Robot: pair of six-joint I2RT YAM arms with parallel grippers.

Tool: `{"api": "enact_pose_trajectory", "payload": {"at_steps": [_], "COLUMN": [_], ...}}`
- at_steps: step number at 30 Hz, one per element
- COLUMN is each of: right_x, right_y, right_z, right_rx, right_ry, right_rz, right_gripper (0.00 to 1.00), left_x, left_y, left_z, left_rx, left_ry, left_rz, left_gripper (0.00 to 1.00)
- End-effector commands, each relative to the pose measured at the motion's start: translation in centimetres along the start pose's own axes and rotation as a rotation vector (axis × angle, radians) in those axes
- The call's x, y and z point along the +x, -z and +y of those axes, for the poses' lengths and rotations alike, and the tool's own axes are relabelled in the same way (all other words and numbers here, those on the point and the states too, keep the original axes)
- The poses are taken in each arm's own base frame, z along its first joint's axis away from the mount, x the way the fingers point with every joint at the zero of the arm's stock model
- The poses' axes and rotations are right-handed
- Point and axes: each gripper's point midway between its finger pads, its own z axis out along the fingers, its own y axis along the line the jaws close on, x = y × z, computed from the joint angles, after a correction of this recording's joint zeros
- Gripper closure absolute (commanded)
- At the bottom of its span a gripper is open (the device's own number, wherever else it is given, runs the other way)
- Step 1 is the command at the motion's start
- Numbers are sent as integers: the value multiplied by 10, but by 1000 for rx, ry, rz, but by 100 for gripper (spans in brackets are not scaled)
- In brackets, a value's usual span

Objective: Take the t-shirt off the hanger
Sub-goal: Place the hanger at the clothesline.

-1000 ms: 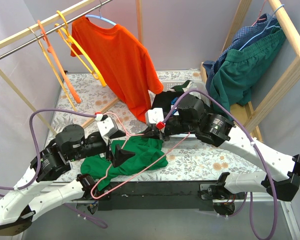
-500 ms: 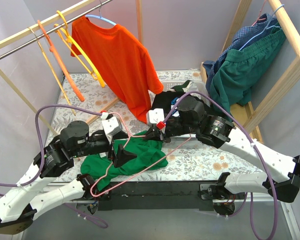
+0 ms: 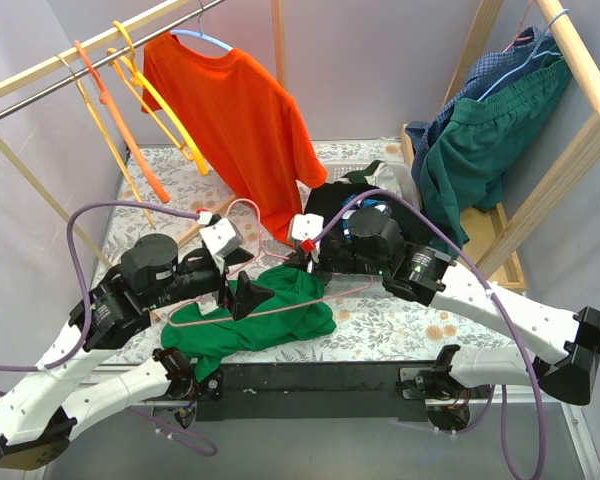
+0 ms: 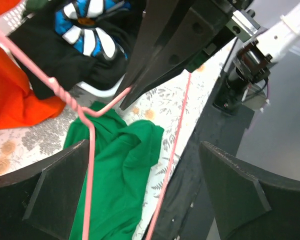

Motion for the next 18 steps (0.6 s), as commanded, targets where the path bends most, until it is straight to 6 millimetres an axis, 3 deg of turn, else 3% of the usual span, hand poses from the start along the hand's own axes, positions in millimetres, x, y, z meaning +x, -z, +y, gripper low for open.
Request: {"api": "enact_pose_trajectory", "payload": {"at_steps": [1,7,14,18], "right_x": [-36,-28,-12,-5], "right_y": [24,25,31,34], "right_z": [-58,-68,-85,-103], "right_rx": [310,377,503,619], "right_ry": [-24,-61,-104,-145], "right_rz": [-127,-103,-70,-62], "right_gripper": [99,99,99,99], "left_x": [-3,-24,-48,-42], "left_y": [8,23,44,35], "left_z": [-10,-5,36,42], "left_rx": [40,-18,-289,-329], "left_ry": [18,17,168,279], "left_rz": [-33,-143,-257,-248], "left_gripper": [11,10,9,12]}}
